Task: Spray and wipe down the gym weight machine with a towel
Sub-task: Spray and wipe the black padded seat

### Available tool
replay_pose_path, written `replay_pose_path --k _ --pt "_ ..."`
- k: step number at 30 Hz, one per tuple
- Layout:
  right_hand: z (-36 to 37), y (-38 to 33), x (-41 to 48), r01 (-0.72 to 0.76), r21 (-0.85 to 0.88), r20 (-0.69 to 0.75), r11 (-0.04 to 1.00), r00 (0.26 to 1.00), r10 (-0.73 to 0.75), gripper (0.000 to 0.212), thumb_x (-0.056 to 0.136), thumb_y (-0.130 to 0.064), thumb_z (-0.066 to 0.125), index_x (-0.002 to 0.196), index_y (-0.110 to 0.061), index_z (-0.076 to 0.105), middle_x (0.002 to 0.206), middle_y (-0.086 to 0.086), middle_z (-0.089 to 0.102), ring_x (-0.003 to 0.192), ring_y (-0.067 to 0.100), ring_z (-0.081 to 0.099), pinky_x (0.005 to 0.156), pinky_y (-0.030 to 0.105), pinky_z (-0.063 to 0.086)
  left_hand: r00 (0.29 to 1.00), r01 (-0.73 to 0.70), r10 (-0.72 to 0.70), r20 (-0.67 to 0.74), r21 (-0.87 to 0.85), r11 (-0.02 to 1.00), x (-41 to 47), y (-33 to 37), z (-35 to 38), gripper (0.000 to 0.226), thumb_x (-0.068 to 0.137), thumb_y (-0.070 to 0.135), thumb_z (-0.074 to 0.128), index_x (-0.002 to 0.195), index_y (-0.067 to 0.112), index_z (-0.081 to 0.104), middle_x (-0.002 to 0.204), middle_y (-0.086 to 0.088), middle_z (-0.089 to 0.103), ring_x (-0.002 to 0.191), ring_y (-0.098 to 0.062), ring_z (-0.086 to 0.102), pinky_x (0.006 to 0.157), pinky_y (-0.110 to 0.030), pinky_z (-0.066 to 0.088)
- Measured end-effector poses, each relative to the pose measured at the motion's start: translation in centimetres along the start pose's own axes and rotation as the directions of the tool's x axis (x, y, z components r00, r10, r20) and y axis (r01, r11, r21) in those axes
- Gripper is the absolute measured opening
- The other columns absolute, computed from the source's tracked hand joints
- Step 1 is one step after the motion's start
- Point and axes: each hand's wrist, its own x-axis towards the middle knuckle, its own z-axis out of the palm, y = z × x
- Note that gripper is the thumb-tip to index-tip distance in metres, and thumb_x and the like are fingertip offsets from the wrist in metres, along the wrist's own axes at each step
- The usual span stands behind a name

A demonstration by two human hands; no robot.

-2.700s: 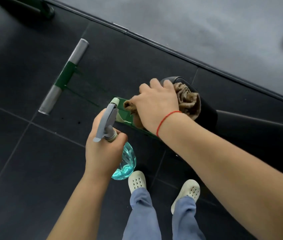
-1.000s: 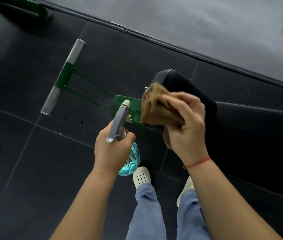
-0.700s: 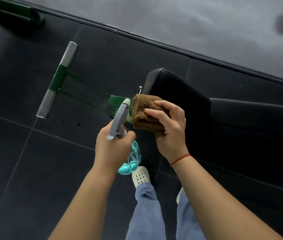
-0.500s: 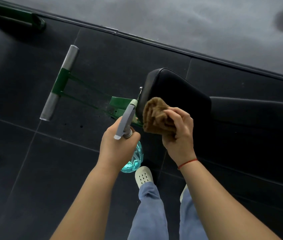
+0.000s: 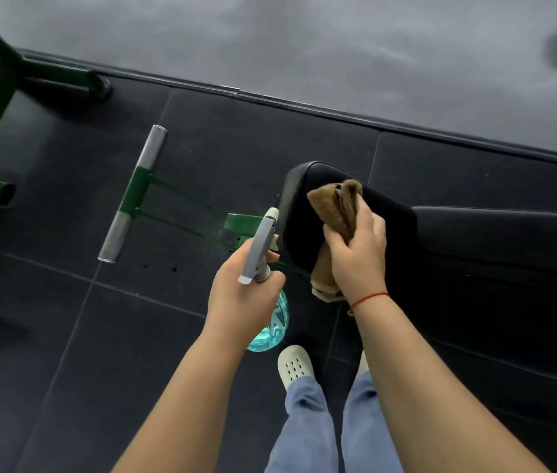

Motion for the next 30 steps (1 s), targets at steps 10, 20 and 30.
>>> replay_pose_path --k 10,20,30 --pt "-1.1 7.4 -0.6 0.106 -0.197 -0.054 0.975 0.991 -0.119 0.067 0.087 -0.003 0.061 0.147 -0.029 0.044 0.146 0.006 0.042 0.129 0.032 0.044 0.106 0.055 0.041 1.0 0.007 -0.008 -0.026 -0.033 0.999 0.0 2.9 3.7 0.037 0.082 -0.002 0.061 0.096 0.032 0.066 0.081 -0.001 0.065 0.065 -0.015 0.054 0.062 -0.024 0.046" --pt "-3.1 6.1 2.7 0.126 -0.038 0.066 0.991 0.99 -0.123 0.064 0.087 -0.016 0.056 0.149 -0.025 0.042 0.147 0.003 0.045 0.132 0.027 0.045 0.107 0.05 0.042 0.994 0.085 -0.09 -0.06 -0.083 0.993 -0.4 4.4 7.5 0.042 0.083 -0.006 0.058 0.101 0.03 0.069 0.057 0.01 0.043 0.053 -0.009 0.036 0.051 -0.018 0.036" --pt "-0.4 2.9 8.3 0.65 -0.155 0.132 0.744 0.76 -0.637 0.051 0.091 -0.017 0.062 0.142 -0.014 0.056 0.147 0.014 0.05 0.132 0.033 0.048 0.103 0.048 0.043 0.965 0.149 -0.158 -0.211 -0.057 0.987 0.4 5.0 8.2 0.029 0.082 -0.009 0.061 0.071 0.018 0.06 0.046 0.011 0.043 0.045 -0.008 0.037 0.044 -0.013 0.031"
